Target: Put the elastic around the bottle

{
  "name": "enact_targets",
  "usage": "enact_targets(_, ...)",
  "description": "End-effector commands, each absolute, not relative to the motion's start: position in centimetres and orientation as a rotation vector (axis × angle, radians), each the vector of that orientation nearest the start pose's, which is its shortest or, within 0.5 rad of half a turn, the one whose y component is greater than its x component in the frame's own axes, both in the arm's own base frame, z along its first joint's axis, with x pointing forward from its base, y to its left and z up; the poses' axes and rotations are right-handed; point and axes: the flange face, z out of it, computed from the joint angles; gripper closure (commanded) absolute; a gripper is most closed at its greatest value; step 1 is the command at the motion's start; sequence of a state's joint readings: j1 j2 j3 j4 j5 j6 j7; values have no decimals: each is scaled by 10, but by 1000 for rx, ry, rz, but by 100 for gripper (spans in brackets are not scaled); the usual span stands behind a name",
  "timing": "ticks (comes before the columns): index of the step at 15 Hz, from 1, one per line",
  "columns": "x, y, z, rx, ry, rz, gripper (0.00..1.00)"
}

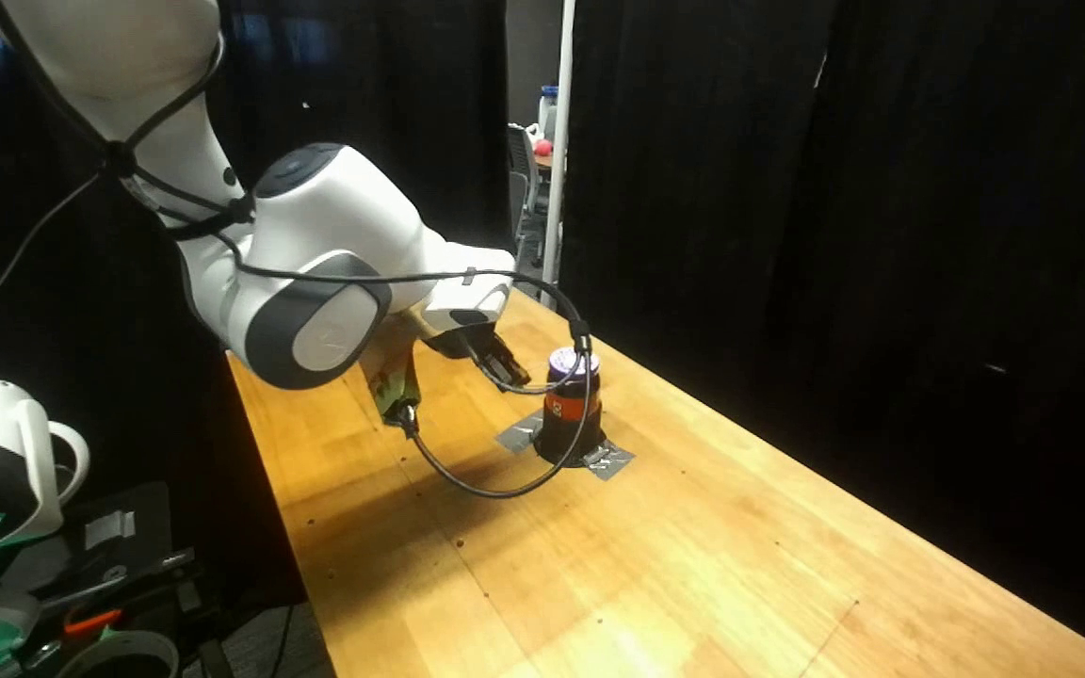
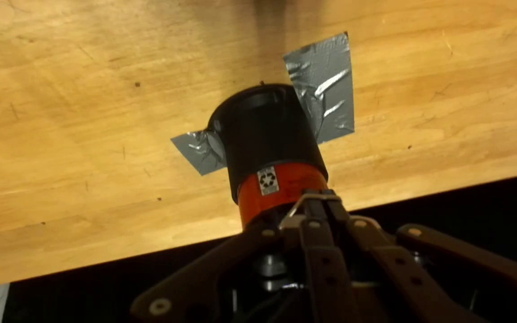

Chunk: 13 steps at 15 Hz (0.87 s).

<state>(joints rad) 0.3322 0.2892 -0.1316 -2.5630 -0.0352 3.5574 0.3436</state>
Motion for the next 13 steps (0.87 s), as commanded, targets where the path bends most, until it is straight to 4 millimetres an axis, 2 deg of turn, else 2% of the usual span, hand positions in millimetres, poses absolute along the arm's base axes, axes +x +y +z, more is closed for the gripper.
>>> enact_targets(1,454,102,251,-2674,154,-1240,91)
enact_targets(5,434,115,250,-2502,167,-1415,92)
enact_targets(8,426,119,245,-2442,157,-1464,91)
enact_targets(9,425,121,242,-2456,171,-1404,65)
enact_targets(10,424,122,238,-2484,180,-1319,65)
enact_targets(11,429,122,237,-2486,165,-1370,87)
enact_targets(13,428,123,233,-2499,175,-1331,71)
